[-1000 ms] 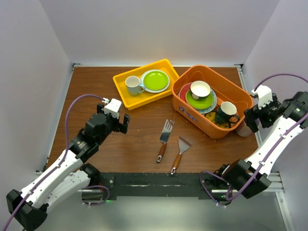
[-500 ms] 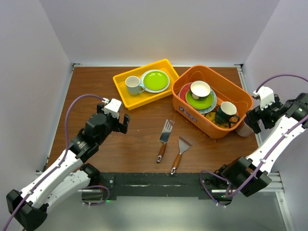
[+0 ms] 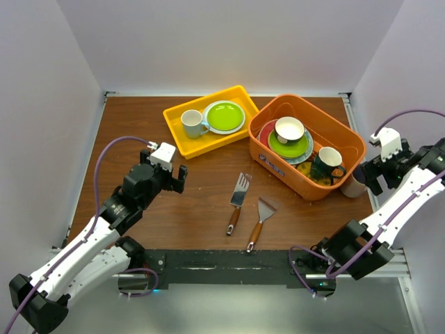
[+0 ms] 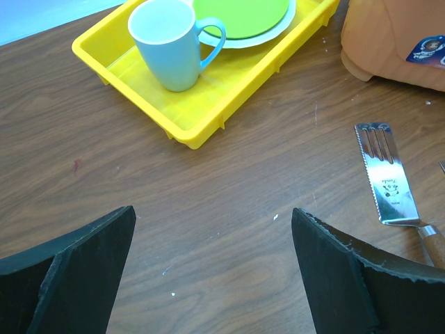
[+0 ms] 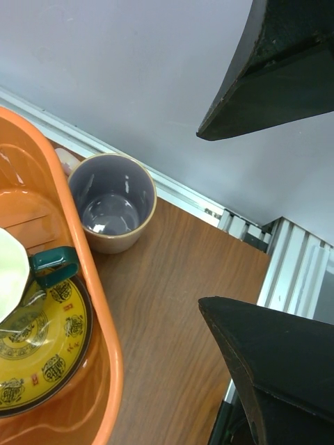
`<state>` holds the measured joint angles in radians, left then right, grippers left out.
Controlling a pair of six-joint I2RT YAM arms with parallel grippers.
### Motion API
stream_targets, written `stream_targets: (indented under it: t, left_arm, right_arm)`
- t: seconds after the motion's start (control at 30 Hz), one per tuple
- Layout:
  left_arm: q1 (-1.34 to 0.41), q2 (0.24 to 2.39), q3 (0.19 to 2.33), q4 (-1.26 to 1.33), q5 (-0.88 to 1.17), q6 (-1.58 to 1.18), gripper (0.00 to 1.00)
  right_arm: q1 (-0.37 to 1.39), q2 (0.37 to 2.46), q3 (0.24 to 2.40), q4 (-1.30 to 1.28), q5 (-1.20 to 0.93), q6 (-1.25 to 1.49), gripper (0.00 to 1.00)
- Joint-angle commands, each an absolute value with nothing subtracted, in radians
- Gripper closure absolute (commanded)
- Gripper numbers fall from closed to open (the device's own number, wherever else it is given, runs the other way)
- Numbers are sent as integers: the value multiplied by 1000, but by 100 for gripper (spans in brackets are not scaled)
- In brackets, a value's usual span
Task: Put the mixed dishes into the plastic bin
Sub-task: Pick up the cup at the center of the board.
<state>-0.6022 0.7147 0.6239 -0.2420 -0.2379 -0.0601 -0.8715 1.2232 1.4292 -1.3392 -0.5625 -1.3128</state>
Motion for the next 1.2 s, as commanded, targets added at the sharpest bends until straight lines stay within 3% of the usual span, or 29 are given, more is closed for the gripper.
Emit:
stream_targets:
  t: [0.0, 1.17]
  left_arm:
    - [-597, 706, 624, -198, -232, -60, 0]
    - [-595, 710, 624, -199, -233, -61, 0]
  right_arm:
    - [-890, 1226, 1439, -1411, -566, -1353, 1]
    - [-951, 1270, 1430, -1451, -568, -1428, 1]
